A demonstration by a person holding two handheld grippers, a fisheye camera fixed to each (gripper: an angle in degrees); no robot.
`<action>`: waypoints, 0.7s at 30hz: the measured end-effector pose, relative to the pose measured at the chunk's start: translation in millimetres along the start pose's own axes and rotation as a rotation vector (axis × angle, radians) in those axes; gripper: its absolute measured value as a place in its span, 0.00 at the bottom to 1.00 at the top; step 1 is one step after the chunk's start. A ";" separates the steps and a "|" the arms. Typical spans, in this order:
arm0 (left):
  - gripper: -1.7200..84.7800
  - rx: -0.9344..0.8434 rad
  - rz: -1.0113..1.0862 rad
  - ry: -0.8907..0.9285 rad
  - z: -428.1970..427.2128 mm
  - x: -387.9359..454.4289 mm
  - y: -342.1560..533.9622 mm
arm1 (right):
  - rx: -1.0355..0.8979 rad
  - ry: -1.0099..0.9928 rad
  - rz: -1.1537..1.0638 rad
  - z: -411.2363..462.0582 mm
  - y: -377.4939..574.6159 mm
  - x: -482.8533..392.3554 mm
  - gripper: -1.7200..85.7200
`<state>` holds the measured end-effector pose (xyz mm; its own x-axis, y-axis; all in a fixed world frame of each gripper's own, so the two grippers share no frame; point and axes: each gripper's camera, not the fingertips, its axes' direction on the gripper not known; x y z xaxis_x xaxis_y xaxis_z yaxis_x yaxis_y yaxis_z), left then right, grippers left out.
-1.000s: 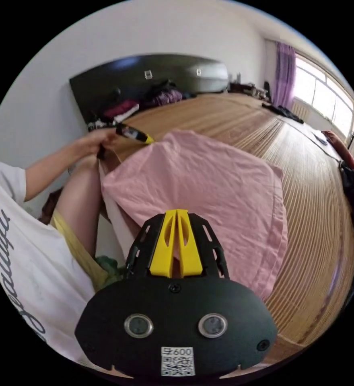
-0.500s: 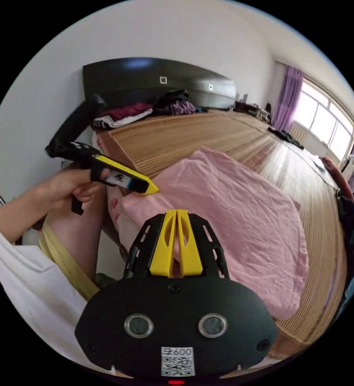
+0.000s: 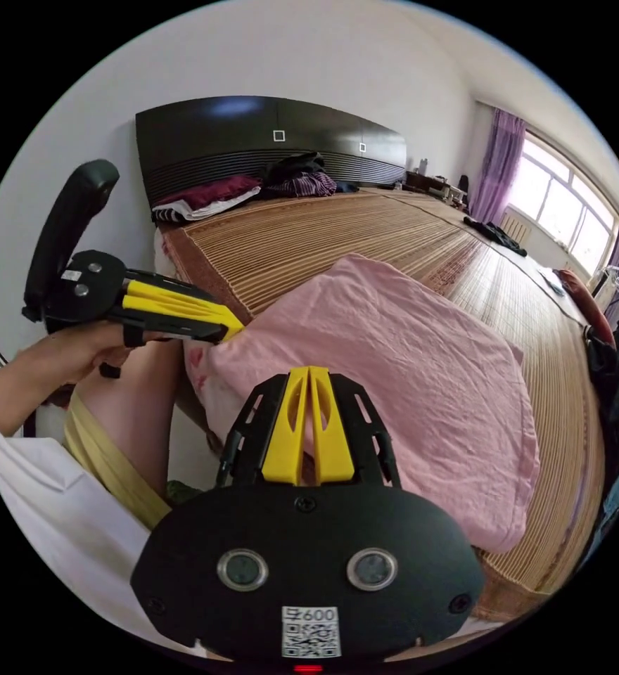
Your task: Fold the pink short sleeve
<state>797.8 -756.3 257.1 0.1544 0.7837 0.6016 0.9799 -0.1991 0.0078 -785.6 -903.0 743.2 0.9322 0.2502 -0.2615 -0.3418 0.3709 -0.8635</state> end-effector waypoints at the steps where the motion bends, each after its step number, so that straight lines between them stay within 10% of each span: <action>1: 0.02 0.062 0.012 0.017 0.9 0.8 8.1 | -0.004 0.014 -0.004 1.1 -0.5 -5.8 0.01; 21: 0.02 -0.005 0.209 -0.062 156.3 -71.8 98.3 | -0.031 0.114 0.241 -36.7 20.3 101.1 0.01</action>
<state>902.7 -740.2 89.8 0.3613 0.7597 0.5406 0.9253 -0.3638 -0.1072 -693.9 -903.0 683.4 0.8324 0.2246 -0.5066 -0.5532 0.2853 -0.7826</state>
